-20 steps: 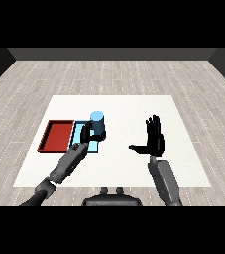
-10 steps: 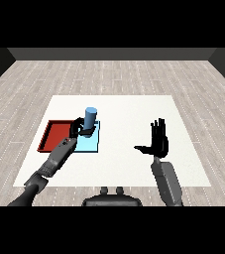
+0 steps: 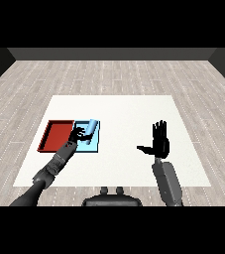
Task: Pick the blue can and put it in the blue box
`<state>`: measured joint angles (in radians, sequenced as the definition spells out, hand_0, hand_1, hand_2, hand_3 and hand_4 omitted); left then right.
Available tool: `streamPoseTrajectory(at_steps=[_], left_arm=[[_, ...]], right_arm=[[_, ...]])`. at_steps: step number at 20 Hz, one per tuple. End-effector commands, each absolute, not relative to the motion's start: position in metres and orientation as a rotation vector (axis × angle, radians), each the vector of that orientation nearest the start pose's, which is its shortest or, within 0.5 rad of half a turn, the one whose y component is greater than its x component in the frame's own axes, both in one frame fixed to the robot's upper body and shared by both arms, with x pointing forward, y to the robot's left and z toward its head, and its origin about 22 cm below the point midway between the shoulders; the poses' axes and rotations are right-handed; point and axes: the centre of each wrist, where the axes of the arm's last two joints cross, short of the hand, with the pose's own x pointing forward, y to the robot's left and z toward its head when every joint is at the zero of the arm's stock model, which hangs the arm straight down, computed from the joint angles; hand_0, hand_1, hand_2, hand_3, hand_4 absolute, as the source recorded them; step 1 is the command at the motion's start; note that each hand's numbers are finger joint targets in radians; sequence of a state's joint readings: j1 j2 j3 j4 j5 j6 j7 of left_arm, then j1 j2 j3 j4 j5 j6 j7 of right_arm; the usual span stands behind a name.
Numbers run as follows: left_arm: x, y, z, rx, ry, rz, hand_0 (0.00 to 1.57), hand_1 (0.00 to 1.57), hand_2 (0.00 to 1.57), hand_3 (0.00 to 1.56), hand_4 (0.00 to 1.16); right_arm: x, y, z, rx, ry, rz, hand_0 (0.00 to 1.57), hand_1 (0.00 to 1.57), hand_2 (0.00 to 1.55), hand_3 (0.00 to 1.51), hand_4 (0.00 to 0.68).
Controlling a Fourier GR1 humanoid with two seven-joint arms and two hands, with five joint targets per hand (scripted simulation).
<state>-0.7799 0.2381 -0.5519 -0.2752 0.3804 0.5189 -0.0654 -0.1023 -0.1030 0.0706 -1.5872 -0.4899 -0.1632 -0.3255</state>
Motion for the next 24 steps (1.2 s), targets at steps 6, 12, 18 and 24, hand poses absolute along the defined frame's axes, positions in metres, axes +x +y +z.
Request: streamPoseTrajectory(at_steps=[6, 12, 18, 24], left_arm=[[0.359, 0.235, -0.082, 0.633, -0.933, -0.063, 1.4, 1.4, 1.29, 0.4, 0.63], [0.371, 0.236, -0.071, 0.613, -0.894, -0.169, 0.0, 0.0, 0.0, 0.0, 0.0], [0.362, 0.234, -0.081, 0.671, -0.934, -0.163, 0.0, 0.0, 0.0, 0.0, 0.0], [0.386, 0.228, -0.048, 0.563, -1.324, -0.054, 0.0, 0.0, 0.0, 0.0, 0.0]], right_arm=[[0.27, -0.247, 0.019, 0.194, -1.905, -0.35, 0.0, 0.0, 0.0, 0.0, 0.0], [0.265, -0.219, 0.008, 0.219, -1.905, -0.401, 0.0, 0.0, 0.0, 0.0, 0.0], [0.272, -0.226, 0.007, 0.236, -1.919, -0.407, 0.0, 0.0, 0.0, 0.0, 0.0], [0.277, -0.24, 0.034, 0.217, -1.926, -0.331, 0.0, 0.0, 0.0, 0.0, 0.0]])
